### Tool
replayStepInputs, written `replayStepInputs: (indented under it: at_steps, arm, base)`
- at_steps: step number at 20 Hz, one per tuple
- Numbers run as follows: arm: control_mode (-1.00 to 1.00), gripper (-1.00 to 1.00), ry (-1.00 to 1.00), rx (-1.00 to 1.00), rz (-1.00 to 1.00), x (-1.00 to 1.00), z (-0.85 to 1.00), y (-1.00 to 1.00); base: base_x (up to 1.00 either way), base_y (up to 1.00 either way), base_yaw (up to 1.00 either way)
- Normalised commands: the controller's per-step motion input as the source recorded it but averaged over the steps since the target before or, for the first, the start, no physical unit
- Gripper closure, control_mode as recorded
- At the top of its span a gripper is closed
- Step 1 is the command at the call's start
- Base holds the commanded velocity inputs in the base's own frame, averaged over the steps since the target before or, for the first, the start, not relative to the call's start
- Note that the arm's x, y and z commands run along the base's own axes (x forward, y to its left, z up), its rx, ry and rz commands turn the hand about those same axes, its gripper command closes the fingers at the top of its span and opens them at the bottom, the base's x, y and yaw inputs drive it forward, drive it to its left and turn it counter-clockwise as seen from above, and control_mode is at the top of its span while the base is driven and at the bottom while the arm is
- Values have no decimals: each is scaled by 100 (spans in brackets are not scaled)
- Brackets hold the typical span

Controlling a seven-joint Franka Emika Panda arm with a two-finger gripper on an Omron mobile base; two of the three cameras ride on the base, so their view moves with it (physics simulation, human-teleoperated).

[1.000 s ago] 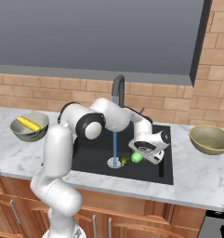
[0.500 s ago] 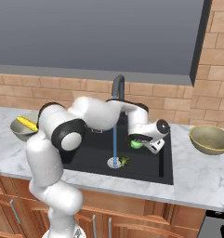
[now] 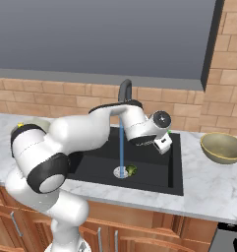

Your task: Pick the corns from the sink and place them in one bowl. Place the broccoli in the other bowl. Then turn off the sink faucet.

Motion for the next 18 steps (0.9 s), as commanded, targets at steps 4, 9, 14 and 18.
replayStepInputs:
  at_steps: [4,9,14,18]
  arm:
    - [-100,100,0,-1,-27,-68,57,11]
    - [-100,100,1,0,-21,-77,42,50]
    - [-100,100,0,-5,-7,-47,54,90]
    - [-100,100,0,-20,0,-24,61,95]
  base:
    - [0,0,0]
    - [0,0,0]
    - [0,0,0]
    - [0,0,0]
